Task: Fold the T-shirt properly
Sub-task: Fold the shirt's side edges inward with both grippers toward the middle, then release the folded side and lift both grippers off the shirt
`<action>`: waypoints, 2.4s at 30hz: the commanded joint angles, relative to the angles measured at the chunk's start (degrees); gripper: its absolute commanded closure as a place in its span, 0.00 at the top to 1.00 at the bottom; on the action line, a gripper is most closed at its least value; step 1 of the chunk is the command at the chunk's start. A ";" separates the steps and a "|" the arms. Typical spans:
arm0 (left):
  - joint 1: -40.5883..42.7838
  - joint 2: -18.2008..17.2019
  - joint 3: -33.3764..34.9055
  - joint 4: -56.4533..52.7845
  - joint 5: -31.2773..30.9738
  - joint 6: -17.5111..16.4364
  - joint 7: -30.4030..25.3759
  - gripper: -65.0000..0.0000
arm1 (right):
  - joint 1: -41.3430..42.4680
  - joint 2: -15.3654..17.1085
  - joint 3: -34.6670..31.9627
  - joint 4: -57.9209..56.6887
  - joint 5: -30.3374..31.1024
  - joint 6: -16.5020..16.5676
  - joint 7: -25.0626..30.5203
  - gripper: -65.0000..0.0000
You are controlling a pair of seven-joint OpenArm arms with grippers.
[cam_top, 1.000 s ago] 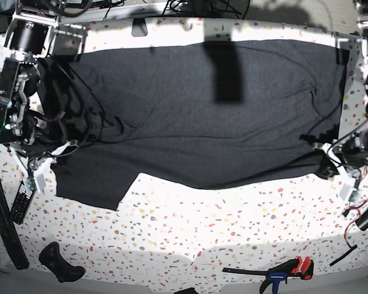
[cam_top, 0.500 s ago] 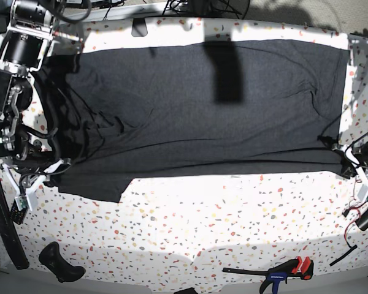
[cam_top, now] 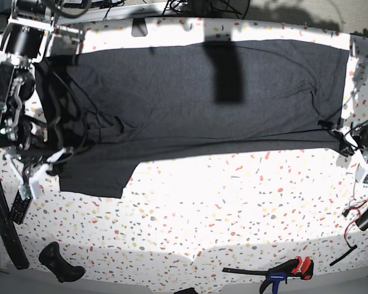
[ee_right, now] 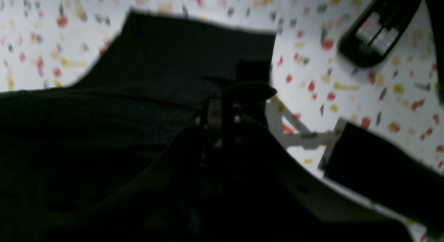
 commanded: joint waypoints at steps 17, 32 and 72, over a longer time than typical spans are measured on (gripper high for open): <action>-0.81 -1.42 -0.48 0.94 -2.67 -2.89 9.92 0.00 | -6.19 1.14 0.48 8.74 -2.36 0.24 -6.69 0.00; 3.28 -1.42 -0.48 0.98 -5.18 -4.81 13.75 0.00 | -6.80 1.09 0.48 8.70 -2.91 -0.46 -11.80 0.00; 3.80 10.60 -0.48 0.98 -4.72 -4.85 3.87 0.41 | 3.02 0.94 0.48 6.32 4.76 -1.27 -0.46 0.46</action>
